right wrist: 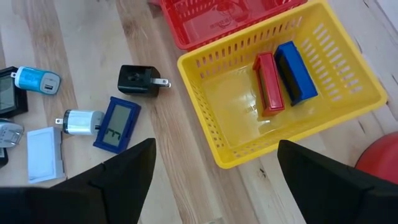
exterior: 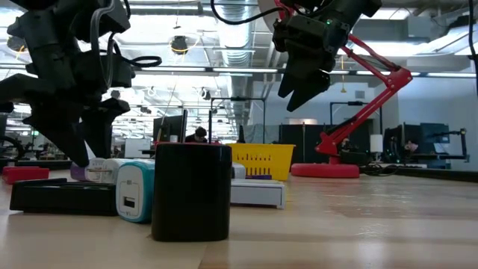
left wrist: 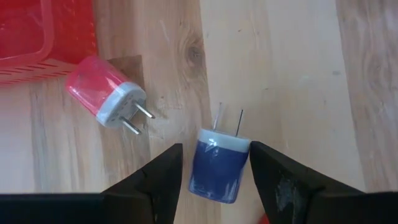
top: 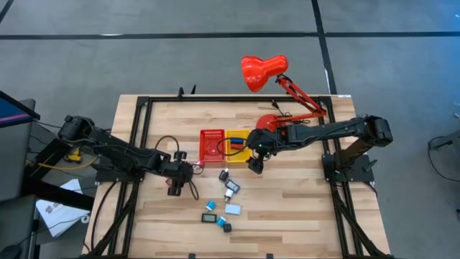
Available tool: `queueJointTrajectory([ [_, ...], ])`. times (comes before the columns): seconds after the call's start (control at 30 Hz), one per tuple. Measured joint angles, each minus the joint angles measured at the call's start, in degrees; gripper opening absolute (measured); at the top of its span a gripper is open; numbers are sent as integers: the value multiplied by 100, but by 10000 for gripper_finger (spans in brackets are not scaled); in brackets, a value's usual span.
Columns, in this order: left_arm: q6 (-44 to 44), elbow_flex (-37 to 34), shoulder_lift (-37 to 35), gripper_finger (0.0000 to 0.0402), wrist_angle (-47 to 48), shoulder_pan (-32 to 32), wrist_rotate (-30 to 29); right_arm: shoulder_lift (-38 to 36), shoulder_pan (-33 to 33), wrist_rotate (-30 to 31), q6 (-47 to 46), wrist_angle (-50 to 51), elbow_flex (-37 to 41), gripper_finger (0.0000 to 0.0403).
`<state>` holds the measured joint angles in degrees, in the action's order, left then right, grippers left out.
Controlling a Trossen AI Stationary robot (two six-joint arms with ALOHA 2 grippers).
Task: Pick & Place Office items
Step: Put the purple charger adapter into the red basket
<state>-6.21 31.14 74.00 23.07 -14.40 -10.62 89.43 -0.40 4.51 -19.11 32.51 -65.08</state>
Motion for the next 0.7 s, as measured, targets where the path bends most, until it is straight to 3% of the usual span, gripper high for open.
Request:
queueJointTrajectory([
  [0.7, 36, 35, 397, 172, -356, 7, 189, 2, 0, -17, 2, -170, 2, 328],
])
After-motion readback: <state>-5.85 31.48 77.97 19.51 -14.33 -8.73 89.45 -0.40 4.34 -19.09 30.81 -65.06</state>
